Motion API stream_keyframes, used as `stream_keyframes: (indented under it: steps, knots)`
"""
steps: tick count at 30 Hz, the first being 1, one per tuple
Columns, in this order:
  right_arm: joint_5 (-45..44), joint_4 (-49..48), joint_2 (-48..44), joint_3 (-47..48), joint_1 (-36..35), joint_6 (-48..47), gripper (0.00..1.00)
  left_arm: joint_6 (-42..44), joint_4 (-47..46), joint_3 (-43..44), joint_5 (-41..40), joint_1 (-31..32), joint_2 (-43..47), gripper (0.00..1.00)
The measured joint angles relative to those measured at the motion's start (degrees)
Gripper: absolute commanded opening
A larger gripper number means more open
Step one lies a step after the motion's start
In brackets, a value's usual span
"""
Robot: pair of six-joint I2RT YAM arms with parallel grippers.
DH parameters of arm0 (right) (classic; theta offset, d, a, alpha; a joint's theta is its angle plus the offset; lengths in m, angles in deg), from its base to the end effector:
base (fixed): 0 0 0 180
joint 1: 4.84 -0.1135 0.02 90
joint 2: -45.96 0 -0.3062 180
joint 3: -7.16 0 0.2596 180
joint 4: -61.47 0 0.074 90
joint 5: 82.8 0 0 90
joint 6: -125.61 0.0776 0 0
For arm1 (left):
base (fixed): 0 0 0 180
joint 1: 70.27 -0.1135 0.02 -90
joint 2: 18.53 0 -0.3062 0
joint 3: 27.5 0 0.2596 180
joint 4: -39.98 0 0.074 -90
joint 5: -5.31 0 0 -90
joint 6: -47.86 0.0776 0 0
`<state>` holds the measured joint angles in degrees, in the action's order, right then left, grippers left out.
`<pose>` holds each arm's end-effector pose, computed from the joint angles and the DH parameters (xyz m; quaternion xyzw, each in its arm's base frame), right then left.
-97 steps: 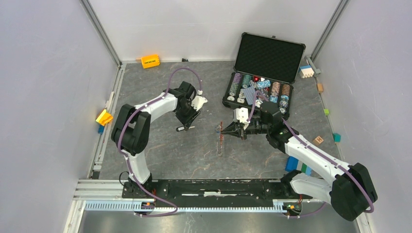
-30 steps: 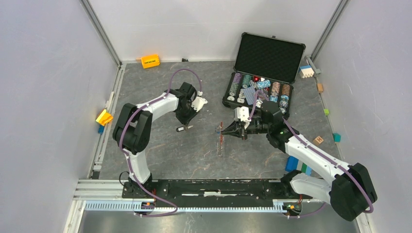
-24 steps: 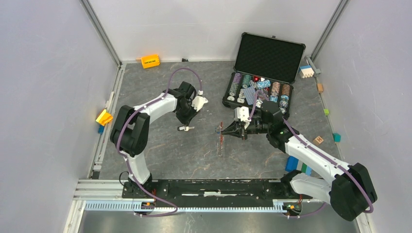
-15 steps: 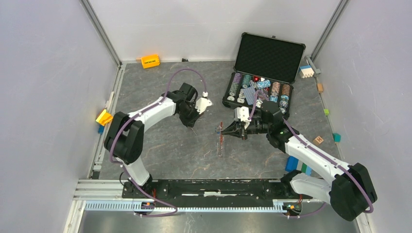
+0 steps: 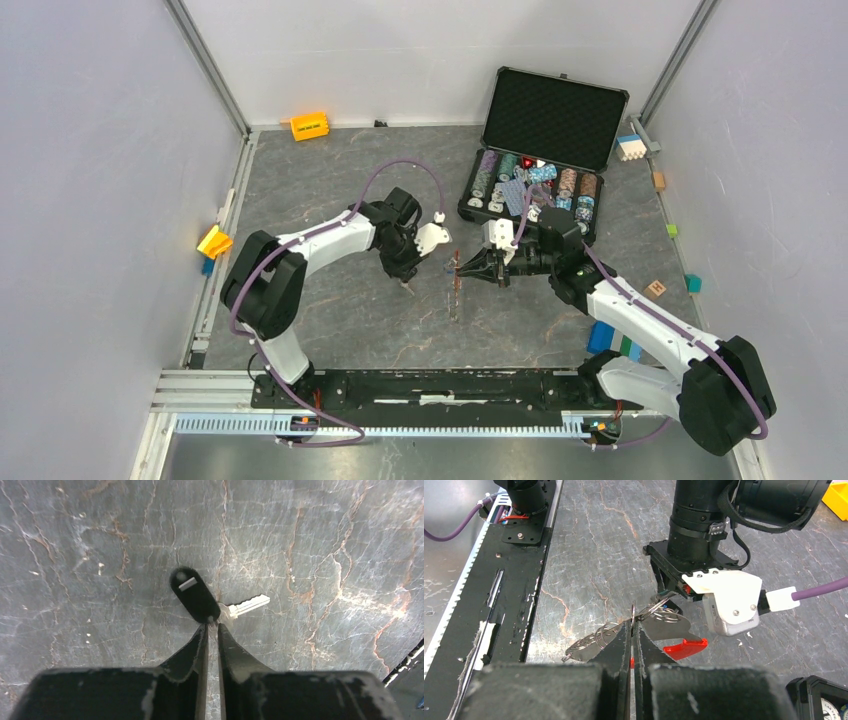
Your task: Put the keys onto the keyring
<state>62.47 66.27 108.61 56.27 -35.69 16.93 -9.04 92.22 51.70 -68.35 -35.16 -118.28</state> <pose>0.1767 0.1798 0.2875 -0.5474 0.5385 0.4289 0.4758 0.2810 -0.2243 0.1823 0.5664 0.7985 -0.1431 0.1456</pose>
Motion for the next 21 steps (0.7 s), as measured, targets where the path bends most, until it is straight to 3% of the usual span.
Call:
stream_keyframes:
  steps: [21]
  knots:
    - [0.0,0.0,0.0,0.0,0.2,0.0,0.0,-2.6,-0.1,-2.1,-2.8,0.0,0.1,0.5]
